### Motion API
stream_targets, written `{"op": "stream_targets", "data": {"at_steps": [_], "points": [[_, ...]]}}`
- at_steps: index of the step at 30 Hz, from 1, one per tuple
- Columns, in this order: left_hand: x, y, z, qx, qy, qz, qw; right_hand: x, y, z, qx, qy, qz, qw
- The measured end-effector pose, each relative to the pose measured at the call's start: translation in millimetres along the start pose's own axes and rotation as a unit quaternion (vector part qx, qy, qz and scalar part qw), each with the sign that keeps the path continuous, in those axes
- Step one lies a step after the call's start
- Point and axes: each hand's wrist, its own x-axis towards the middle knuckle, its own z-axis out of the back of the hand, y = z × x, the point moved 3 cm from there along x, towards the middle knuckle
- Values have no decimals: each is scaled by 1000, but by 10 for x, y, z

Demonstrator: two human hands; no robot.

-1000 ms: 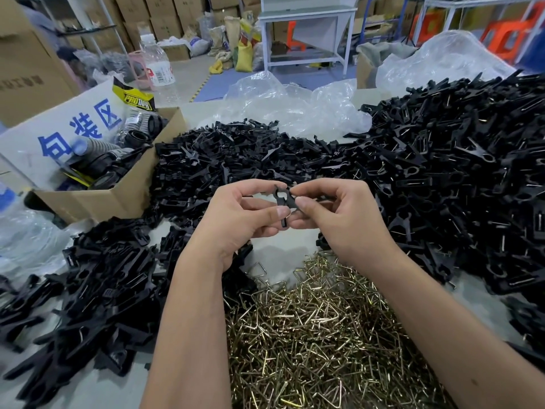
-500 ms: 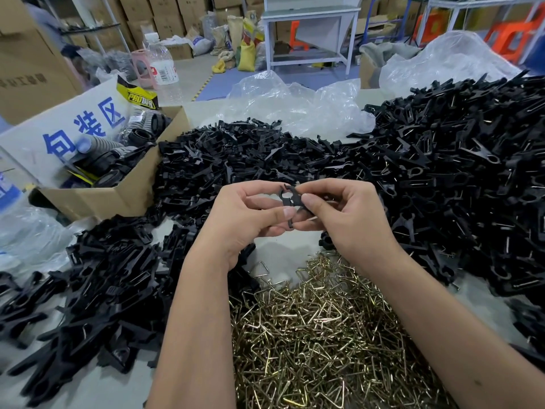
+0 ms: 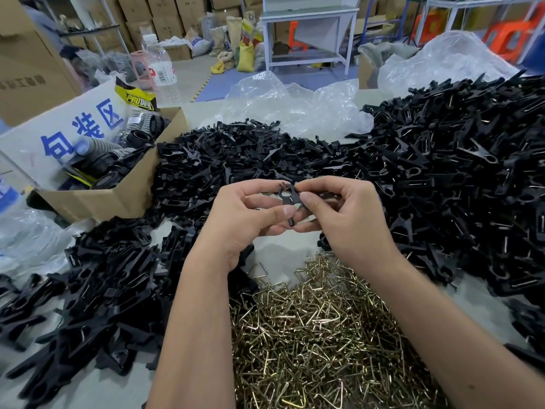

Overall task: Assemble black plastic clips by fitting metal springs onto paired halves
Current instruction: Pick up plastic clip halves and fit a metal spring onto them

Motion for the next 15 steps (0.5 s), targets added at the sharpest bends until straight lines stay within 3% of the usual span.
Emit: {"op": "stream_targets", "data": {"at_steps": [8, 15], "points": [[-10, 1, -1, -3, 11, 5, 1000, 16, 12, 42, -39, 23, -22, 999], [-35, -44, 57, -42, 62, -1, 997, 54, 59, 86, 25, 74, -37, 996]]}}
